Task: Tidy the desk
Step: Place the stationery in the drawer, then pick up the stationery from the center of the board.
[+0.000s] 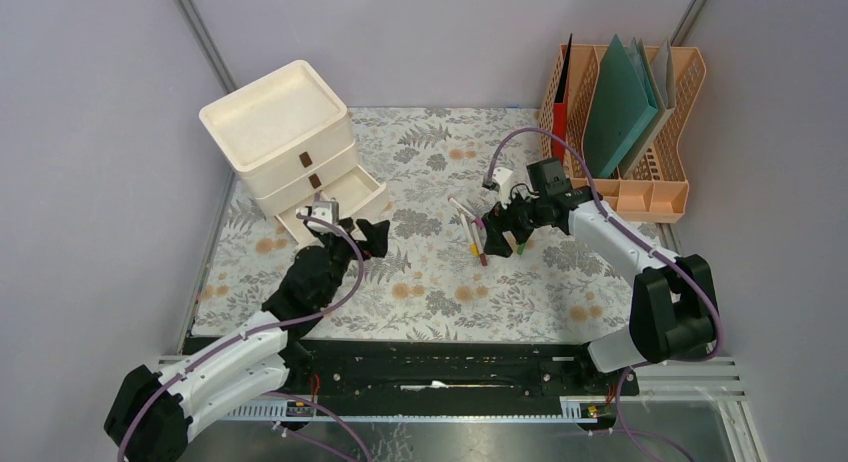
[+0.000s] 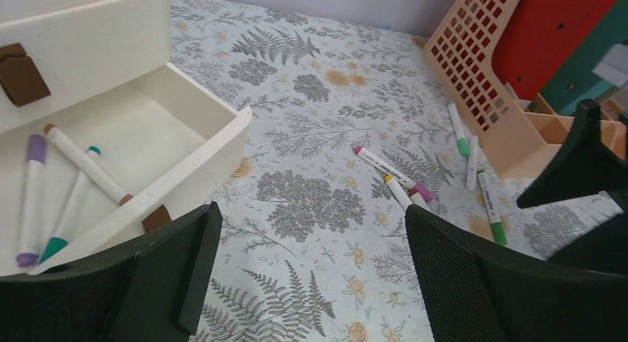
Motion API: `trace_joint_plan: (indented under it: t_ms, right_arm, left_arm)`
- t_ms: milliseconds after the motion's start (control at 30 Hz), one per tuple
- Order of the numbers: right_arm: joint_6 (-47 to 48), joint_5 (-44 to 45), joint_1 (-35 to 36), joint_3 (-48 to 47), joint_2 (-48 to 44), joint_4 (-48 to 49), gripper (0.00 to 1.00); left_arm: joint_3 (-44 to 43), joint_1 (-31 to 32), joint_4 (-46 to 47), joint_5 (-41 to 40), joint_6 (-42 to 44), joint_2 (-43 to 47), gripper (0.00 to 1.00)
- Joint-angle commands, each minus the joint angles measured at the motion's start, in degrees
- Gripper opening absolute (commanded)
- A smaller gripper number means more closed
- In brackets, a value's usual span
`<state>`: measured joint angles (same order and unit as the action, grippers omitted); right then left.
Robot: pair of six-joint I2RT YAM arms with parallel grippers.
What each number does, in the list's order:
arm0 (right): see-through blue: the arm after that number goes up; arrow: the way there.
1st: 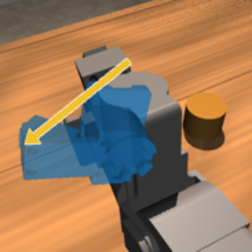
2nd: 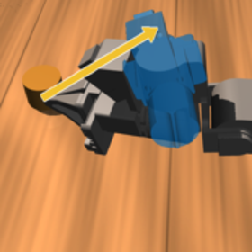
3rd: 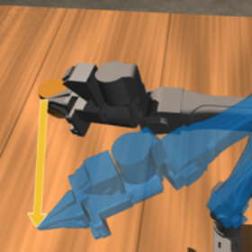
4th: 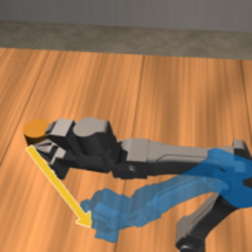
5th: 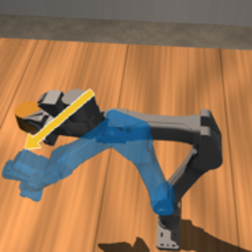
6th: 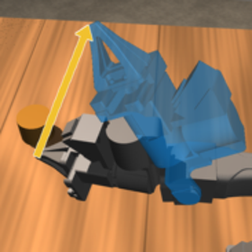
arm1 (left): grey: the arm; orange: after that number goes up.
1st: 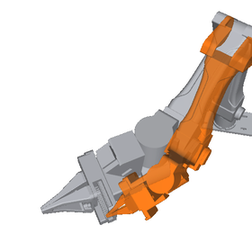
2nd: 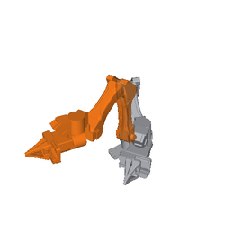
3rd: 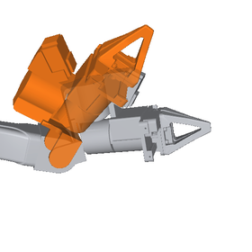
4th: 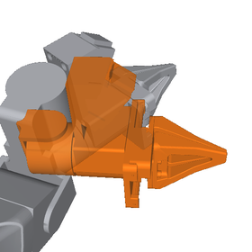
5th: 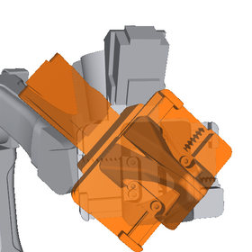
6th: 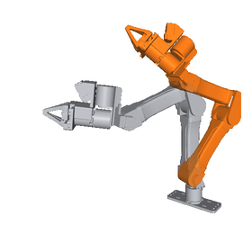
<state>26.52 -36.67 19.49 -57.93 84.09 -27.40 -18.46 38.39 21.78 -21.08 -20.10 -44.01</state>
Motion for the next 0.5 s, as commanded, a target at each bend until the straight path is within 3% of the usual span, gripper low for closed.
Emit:
trace_joint_plan:
  t_ms: [0, 300, 467]
  right_arm:
    - [-4.6, 17.5, 0.1, 1.9, -1.5, 7.9, 0.90]
    - [-12.4, 34.0, -0.2, 4.3, 2.2, 15.5, 0.85]
    - [-15.6, 36.3, -0.2, 4.2, 5.4, 16.0, 0.72]
  left_arm:
    - [3.8, -0.1, 9.5, 2.7, -2.5, 0.9, 0.99]
    - [9.1, -0.1, 15.2, -3.6, -0.6, -2.9, 0.99]
    - [10.2, -0.1, 16.2, -4.4, -0.9, -2.8, 0.99]
